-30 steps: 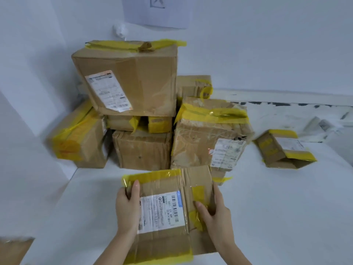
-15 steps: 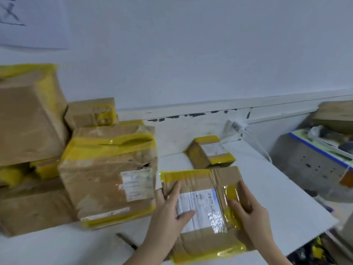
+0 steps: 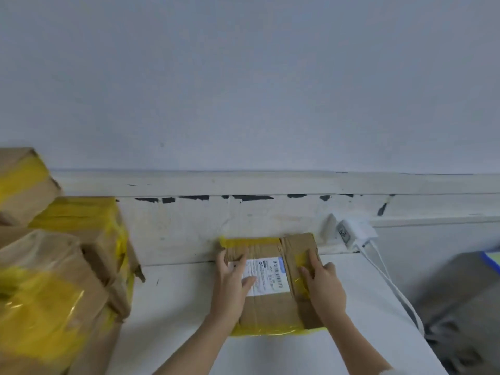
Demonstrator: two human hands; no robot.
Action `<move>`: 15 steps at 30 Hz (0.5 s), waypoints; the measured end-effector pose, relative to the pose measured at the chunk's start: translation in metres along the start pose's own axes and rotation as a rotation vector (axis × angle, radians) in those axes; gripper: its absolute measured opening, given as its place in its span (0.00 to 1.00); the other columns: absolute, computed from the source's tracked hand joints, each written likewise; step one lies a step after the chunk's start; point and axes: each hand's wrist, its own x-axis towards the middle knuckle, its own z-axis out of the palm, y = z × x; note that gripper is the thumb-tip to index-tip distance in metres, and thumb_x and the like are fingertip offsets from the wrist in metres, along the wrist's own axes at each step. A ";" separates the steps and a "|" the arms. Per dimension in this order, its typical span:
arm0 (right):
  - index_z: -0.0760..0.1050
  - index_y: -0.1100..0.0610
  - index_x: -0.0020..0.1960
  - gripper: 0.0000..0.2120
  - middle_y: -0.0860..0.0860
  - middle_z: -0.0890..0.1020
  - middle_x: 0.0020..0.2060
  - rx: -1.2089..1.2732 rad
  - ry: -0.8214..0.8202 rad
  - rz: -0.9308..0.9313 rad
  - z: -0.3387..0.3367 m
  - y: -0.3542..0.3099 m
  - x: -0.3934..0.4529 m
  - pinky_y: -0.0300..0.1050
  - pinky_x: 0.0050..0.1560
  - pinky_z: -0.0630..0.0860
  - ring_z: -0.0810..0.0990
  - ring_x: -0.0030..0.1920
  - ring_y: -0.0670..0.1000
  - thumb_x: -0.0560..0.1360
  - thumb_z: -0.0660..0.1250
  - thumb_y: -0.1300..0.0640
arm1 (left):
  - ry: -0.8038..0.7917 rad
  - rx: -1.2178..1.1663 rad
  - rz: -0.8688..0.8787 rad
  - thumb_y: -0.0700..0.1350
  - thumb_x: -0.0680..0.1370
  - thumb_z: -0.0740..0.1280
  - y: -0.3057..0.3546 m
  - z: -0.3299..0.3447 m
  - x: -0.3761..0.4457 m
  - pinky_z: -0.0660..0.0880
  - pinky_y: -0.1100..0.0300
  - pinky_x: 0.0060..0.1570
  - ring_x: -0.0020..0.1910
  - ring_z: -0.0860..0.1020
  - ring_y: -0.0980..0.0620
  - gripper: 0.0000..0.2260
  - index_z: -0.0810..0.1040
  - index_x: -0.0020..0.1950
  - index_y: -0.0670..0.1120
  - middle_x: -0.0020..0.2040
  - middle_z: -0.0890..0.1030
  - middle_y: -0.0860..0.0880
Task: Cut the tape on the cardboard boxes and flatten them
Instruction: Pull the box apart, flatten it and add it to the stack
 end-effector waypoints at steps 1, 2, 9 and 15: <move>0.52 0.44 0.75 0.24 0.49 0.63 0.48 0.000 -0.009 0.009 0.009 0.004 0.005 0.44 0.39 0.68 0.71 0.40 0.50 0.81 0.51 0.44 | 0.011 0.048 0.014 0.49 0.79 0.64 -0.005 0.009 0.002 0.59 0.64 0.67 0.72 0.58 0.52 0.23 0.64 0.73 0.49 0.74 0.49 0.47; 0.52 0.44 0.75 0.24 0.49 0.63 0.49 -0.008 -0.010 0.016 0.016 0.008 0.008 0.44 0.39 0.68 0.70 0.41 0.50 0.81 0.51 0.44 | 0.011 0.077 0.008 0.50 0.79 0.63 -0.009 0.018 0.003 0.60 0.65 0.66 0.71 0.58 0.53 0.23 0.63 0.74 0.51 0.74 0.48 0.48; 0.39 0.52 0.77 0.26 0.48 0.42 0.77 -0.324 -0.165 -0.149 0.052 0.027 0.010 0.48 0.73 0.52 0.45 0.76 0.53 0.82 0.45 0.54 | -0.056 0.464 0.005 0.53 0.83 0.50 -0.026 0.057 0.005 0.48 0.57 0.73 0.76 0.46 0.48 0.24 0.47 0.78 0.53 0.78 0.43 0.52; 0.27 0.42 0.72 0.44 0.47 0.34 0.75 -0.466 -0.306 -0.289 0.061 0.034 0.010 0.62 0.72 0.44 0.34 0.75 0.56 0.59 0.20 0.25 | -0.195 0.535 0.105 0.57 0.81 0.45 -0.042 0.061 0.010 0.30 0.57 0.68 0.73 0.31 0.51 0.26 0.41 0.77 0.54 0.75 0.33 0.51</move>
